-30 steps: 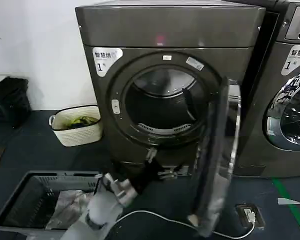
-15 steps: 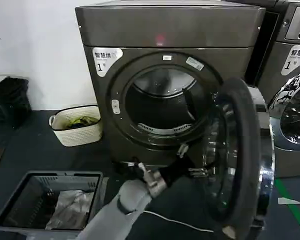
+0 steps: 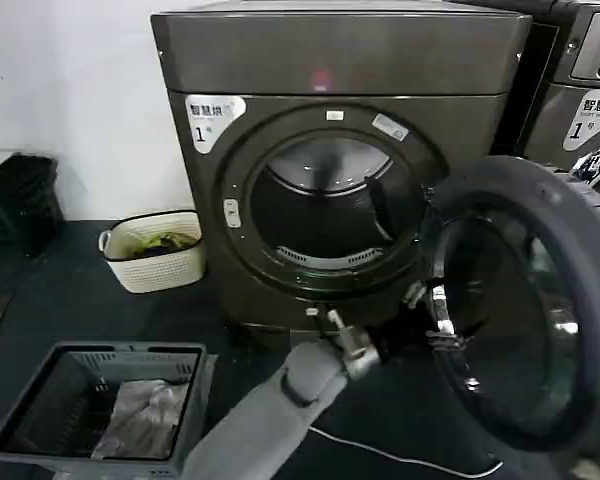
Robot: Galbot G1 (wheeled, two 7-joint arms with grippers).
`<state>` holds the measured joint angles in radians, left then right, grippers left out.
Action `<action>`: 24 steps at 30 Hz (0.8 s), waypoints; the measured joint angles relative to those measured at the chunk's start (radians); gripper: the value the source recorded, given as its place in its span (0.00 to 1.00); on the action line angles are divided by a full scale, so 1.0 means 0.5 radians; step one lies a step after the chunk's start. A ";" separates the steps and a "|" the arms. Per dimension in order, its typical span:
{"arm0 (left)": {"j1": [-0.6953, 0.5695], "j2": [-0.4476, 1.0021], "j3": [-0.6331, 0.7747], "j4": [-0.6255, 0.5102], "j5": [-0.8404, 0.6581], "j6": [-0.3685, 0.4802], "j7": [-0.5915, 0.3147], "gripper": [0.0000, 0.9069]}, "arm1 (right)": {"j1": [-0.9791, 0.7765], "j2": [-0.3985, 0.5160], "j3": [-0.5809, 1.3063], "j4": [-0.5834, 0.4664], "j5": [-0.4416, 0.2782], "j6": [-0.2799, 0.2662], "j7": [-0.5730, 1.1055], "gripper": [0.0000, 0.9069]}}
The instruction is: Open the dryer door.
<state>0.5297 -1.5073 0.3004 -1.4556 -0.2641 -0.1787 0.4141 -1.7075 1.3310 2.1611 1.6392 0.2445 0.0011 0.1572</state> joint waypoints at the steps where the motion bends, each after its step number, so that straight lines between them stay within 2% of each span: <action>1: -0.018 -0.018 0.009 0.026 0.002 0.000 0.000 1.00 | -0.007 -0.003 0.015 -0.003 0.005 0.004 0.000 1.00; 10: -0.147 -0.206 0.085 0.245 0.041 -0.006 0.005 1.00 | -0.068 -0.063 0.140 -0.098 -0.010 0.091 0.049 1.00; 17: -0.192 -0.204 0.079 0.356 0.065 -0.002 0.019 1.00 | -0.113 -0.112 0.233 -0.233 -0.060 0.113 0.067 1.00; 24: -0.227 -0.204 0.086 0.447 0.098 0.010 0.027 1.00 | -0.116 -0.092 0.268 -0.274 -0.043 0.157 0.046 1.00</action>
<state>0.4160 -1.6091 0.3437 -1.2320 -0.2151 -0.1739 0.4278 -1.7655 1.2849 2.2949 1.5024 0.2231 0.0797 0.1801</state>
